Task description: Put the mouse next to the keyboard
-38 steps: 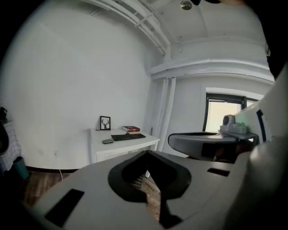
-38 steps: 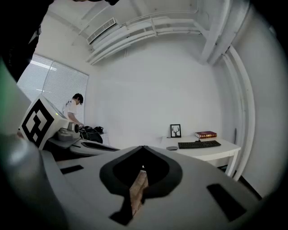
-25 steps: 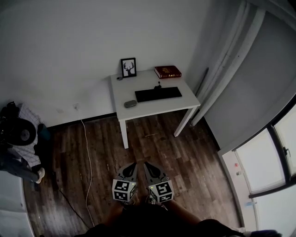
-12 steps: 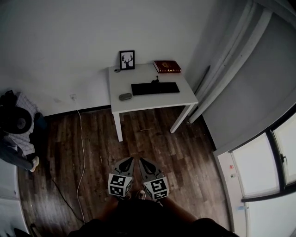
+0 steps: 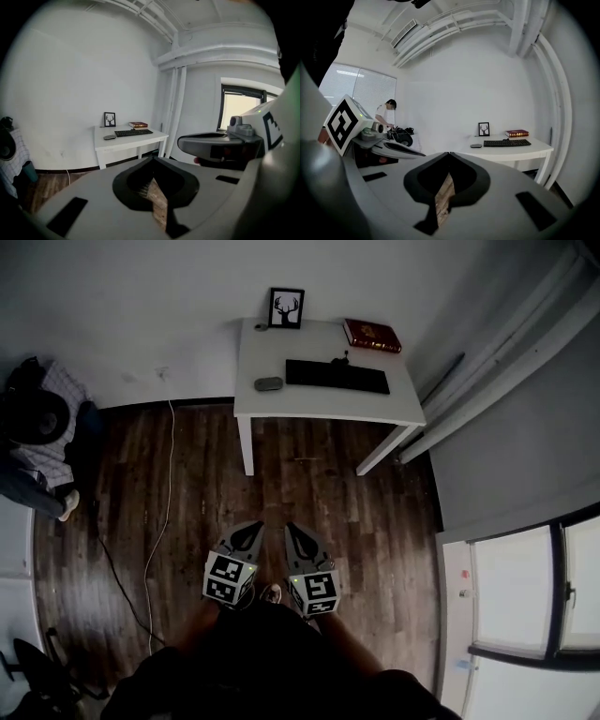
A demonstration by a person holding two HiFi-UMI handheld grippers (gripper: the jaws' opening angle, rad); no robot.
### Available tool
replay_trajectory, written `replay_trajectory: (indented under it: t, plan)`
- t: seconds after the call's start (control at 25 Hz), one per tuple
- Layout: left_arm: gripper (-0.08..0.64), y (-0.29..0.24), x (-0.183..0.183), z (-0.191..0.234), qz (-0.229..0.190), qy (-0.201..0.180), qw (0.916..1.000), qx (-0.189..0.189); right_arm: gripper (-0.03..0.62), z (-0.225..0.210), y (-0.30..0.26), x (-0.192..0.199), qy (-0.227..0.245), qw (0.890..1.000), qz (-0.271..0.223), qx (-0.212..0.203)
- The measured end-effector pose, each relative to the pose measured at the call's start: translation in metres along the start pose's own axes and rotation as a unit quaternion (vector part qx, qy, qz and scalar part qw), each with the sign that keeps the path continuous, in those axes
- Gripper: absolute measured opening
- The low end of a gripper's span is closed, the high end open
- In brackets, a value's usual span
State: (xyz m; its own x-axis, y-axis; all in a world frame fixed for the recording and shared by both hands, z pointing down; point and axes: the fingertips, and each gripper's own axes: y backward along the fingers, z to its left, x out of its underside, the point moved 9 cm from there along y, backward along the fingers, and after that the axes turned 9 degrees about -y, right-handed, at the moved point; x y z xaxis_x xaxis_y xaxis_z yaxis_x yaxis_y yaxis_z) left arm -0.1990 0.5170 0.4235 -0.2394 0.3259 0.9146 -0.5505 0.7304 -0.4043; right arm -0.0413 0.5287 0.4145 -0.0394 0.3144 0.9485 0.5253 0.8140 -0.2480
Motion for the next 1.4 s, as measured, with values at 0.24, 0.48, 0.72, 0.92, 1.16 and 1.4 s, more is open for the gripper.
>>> replay_trajectory:
  t: [0.24,0.48,0.72,0.92,1.16,1.4]
  plan:
    - [0.004,-0.039,-0.001,0.028,0.012,0.007,0.9999,0.010,0.021,-0.021,-0.034,0.005,-0.004,1.000,0.009,0.011]
    - [0.003,-0.101,-0.018,0.075,0.018,0.014,0.9994,0.028,0.021,-0.058,-0.090,-0.014,0.002,0.999,0.038,0.024]
    - [0.004,-0.150,-0.042,0.145,0.023,0.016,0.9985,0.047,0.021,-0.082,-0.166,-0.047,0.004,0.998,0.043,0.036]
    - [0.003,-0.183,-0.052,0.202,0.042,0.017,0.9973,0.058,0.021,-0.089,-0.231,-0.066,0.004,0.999,0.042,0.026]
    - [0.005,-0.211,-0.060,0.244,0.054,0.028,0.9965,0.057,0.021,-0.102,-0.283,-0.080,-0.003,0.998,0.056,0.021]
    - [0.004,-0.259,-0.061,0.266,0.081,0.050,0.9950,0.033,0.021,-0.143,-0.334,-0.086,0.014,0.997,0.078,-0.016]
